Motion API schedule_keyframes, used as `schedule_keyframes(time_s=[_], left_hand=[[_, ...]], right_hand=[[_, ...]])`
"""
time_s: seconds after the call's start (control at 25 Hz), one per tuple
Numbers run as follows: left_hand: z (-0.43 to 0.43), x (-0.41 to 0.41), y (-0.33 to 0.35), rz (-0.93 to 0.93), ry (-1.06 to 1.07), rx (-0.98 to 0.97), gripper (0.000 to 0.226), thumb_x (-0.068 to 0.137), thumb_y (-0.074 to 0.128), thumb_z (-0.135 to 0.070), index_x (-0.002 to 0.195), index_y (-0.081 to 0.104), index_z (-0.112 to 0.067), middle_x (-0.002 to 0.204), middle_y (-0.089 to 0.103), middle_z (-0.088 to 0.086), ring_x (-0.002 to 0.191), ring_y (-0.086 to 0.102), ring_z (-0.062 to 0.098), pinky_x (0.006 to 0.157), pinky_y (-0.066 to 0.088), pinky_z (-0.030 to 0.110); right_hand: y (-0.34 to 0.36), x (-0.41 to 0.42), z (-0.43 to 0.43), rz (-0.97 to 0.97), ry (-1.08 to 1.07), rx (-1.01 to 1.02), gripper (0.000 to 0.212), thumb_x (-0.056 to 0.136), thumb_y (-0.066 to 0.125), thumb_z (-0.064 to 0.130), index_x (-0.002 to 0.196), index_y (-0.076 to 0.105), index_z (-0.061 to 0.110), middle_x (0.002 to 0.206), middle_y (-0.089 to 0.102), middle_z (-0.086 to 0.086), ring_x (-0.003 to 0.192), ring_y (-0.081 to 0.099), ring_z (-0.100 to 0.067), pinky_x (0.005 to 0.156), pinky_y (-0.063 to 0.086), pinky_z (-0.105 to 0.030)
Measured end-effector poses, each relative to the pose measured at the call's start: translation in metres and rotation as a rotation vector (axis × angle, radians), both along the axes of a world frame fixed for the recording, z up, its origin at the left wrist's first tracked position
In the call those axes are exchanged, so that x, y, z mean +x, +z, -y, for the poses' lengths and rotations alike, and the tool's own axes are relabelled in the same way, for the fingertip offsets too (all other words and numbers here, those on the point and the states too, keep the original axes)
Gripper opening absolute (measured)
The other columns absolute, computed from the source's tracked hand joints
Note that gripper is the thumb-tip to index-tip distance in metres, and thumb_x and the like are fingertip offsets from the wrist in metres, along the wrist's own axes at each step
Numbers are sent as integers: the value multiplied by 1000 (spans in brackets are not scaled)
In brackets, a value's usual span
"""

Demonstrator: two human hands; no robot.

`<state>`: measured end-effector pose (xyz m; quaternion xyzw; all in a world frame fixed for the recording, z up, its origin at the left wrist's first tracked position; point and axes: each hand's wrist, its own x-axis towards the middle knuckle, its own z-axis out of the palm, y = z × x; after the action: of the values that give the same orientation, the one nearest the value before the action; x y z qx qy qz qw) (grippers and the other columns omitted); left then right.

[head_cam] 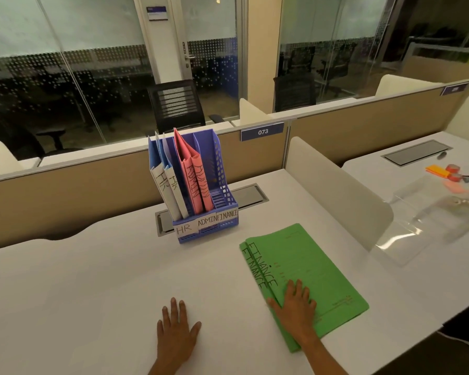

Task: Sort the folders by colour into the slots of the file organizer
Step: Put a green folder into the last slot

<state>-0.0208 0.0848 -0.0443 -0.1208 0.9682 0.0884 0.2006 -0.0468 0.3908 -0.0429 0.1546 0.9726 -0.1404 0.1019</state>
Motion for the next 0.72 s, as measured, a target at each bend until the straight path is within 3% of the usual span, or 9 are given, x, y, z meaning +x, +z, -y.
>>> schedule_keyframes(time_s=[0.24, 0.32, 0.44, 0.6, 0.72], left_hand=[[1, 2, -3, 23, -23, -8, 143, 29, -47, -79, 153, -11, -17, 161, -19, 7, 150, -9, 31, 122, 7, 44], [2, 5, -3, 32, -28, -1, 140, 31, -45, -80, 152, -14, -16, 161, -21, 6, 150, -11, 31, 122, 5, 45], [3, 6, -4, 45, -27, 24, 137, 34, -43, -81, 151, -16, -15, 159, -25, 5, 150, -13, 30, 122, 3, 45], [3, 8, -1, 60, -10, 65, 130, 42, -35, -86, 145, -21, -8, 157, -29, 3, 149, -15, 28, 123, 2, 44], [3, 7, 0, 47, -6, 88, 132, 37, -41, -82, 143, -22, -6, 154, -32, 2, 149, -15, 29, 122, 1, 44]], right_hand=[[3, 2, 0, -21, 61, 91, 75, 97, 24, 60, 151, 18, 8, 157, 21, -20, 141, 27, -36, 110, 33, -50], [4, 3, 5, -58, 110, 146, 68, 101, 32, 49, 149, 22, 3, 149, 33, -29, 132, 41, -43, 106, 42, -50], [5, -1, 13, -43, 153, 184, 61, 100, 50, 16, 144, 19, -11, 137, 42, -40, 119, 52, -49, 101, 47, -50], [17, -11, 23, -14, 237, 186, 68, 94, 50, -2, 146, 8, -12, 140, 36, -40, 122, 50, -45, 107, 42, -47], [26, -14, 32, -11, 312, 249, 75, 93, 53, -1, 149, 4, -2, 135, 41, -40, 112, 57, -43, 98, 49, -46]])
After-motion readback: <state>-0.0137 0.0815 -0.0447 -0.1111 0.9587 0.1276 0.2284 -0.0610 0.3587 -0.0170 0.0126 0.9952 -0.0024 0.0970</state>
